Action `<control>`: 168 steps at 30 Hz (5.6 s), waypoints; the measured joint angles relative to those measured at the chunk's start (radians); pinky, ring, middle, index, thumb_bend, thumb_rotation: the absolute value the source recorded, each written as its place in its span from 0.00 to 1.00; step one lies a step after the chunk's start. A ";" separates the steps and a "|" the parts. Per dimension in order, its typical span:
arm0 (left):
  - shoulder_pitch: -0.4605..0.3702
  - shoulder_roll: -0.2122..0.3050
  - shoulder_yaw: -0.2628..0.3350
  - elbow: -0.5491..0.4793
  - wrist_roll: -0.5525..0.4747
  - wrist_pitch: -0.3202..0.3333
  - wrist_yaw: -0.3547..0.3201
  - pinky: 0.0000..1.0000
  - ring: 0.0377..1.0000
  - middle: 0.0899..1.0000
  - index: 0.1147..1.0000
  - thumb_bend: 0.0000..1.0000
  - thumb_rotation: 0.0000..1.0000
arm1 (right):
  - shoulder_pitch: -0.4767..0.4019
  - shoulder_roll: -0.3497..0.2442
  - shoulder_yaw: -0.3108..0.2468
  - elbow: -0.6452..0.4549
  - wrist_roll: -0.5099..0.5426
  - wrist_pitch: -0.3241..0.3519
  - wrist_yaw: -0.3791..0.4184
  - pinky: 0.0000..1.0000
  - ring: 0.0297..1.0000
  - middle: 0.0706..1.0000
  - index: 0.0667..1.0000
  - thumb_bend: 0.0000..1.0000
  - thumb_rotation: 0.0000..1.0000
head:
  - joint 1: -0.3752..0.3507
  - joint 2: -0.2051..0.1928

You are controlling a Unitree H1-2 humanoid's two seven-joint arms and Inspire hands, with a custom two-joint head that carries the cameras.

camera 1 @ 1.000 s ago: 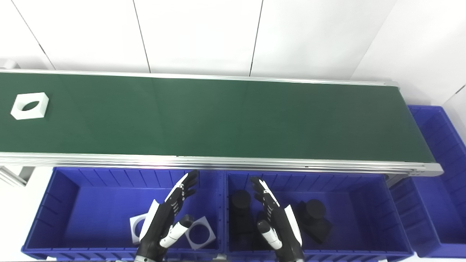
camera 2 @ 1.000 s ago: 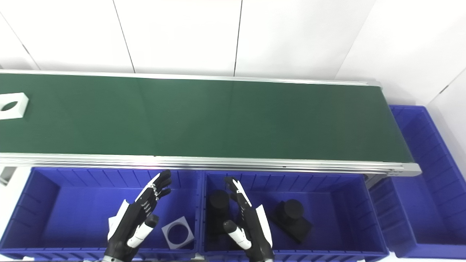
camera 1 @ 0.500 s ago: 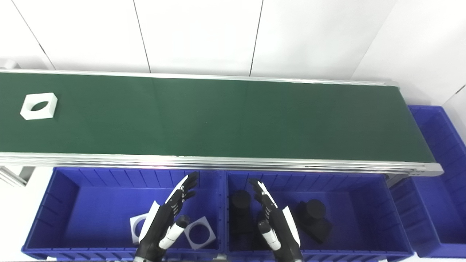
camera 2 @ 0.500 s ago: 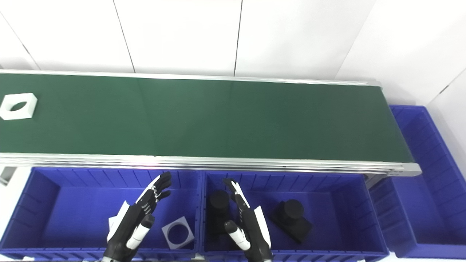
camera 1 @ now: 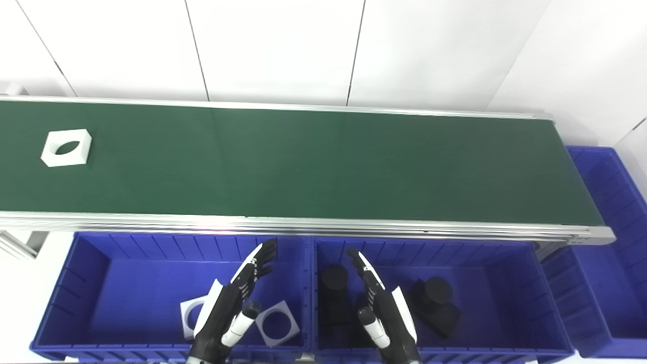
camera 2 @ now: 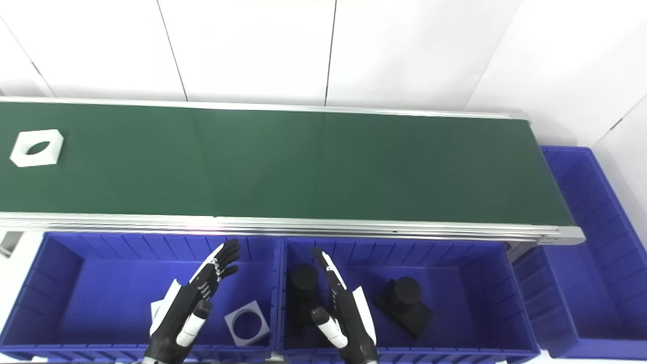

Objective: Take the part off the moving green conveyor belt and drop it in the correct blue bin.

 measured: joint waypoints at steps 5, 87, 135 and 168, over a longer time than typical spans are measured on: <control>0.000 0.000 0.000 0.000 0.001 0.000 0.000 0.86 0.91 0.92 0.90 0.83 0.98 | 0.000 0.000 0.002 0.001 0.000 0.000 0.008 0.99 0.97 0.98 0.94 0.99 1.00 | -0.002 -0.011; -0.073 -0.032 -0.138 0.128 0.103 -0.016 0.165 0.70 0.79 0.81 0.79 0.96 0.67 | -0.044 -0.100 0.014 0.104 0.075 -0.014 -0.003 1.00 1.00 1.00 0.99 0.94 1.00 | 0.322 -0.155; -0.682 0.108 0.065 0.036 0.328 0.015 0.121 0.58 0.74 0.83 0.87 1.00 0.20 | -0.104 -0.064 0.044 0.135 0.043 -0.015 -0.020 1.00 1.00 1.00 0.99 0.94 1.00 | 0.313 -0.186; -1.060 0.333 -0.100 0.485 0.720 0.004 0.152 0.73 0.81 0.82 0.80 1.00 0.26 | -0.114 -0.063 0.070 0.145 0.039 -0.015 -0.033 1.00 1.00 1.00 0.98 0.95 1.00 | 0.298 -0.192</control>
